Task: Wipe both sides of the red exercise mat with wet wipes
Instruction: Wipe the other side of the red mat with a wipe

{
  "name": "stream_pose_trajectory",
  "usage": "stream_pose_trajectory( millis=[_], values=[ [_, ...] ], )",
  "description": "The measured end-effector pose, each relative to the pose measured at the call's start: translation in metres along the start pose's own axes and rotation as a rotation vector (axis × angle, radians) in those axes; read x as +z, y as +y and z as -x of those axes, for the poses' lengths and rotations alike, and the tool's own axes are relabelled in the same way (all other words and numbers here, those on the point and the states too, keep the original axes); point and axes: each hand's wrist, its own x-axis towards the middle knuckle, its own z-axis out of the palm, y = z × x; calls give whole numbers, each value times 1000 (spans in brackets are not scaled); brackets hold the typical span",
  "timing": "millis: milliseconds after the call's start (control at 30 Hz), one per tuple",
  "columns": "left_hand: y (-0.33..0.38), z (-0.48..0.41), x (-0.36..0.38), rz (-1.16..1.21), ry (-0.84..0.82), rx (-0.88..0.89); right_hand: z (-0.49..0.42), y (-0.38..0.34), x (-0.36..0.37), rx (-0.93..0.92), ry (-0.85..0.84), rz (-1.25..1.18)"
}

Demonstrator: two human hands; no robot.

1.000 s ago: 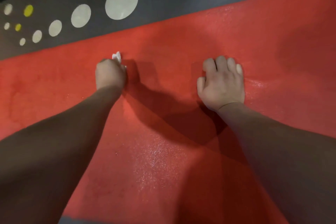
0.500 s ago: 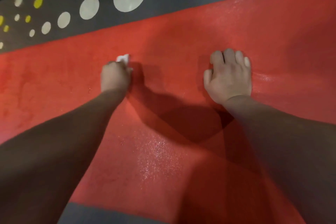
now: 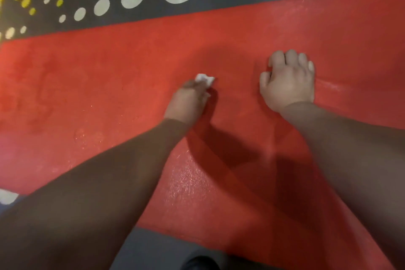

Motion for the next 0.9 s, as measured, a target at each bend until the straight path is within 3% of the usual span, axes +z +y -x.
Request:
stream_pose_trajectory(
  millis=[100, 167, 233, 400, 467, 533, 733, 800, 900],
  values=[
    [-66, 13, -23, -102, 61, -521, 1, -1, -2, -7, -16, 15],
    [-77, 18, -29, -112, 98, -722, 3, 0, -3, -26, -21, 23],
    [-57, 8, -20, -69, 102, -649, 4, 0, -7, -49, -53, 30],
    [55, 15, 14, 142, -6, -120, 29, -9, -43, -106, -165, 37],
    [66, 41, 19, 110, -36, -45, 51, -8, -57, -144, -264, 56],
    [43, 61, 18, 68, 4, -124, 75, -6, -72, -180, -371, 79],
    [-34, 74, -4, -9, 171, -698, 113, -3, -109, -287, -544, 153],
    [-8, 63, -2, 85, 194, -679, 115, -6, -116, -311, -641, 155],
    [65, 64, 12, 203, 32, -365, 115, -10, -126, -461, -873, 241]
  ],
)
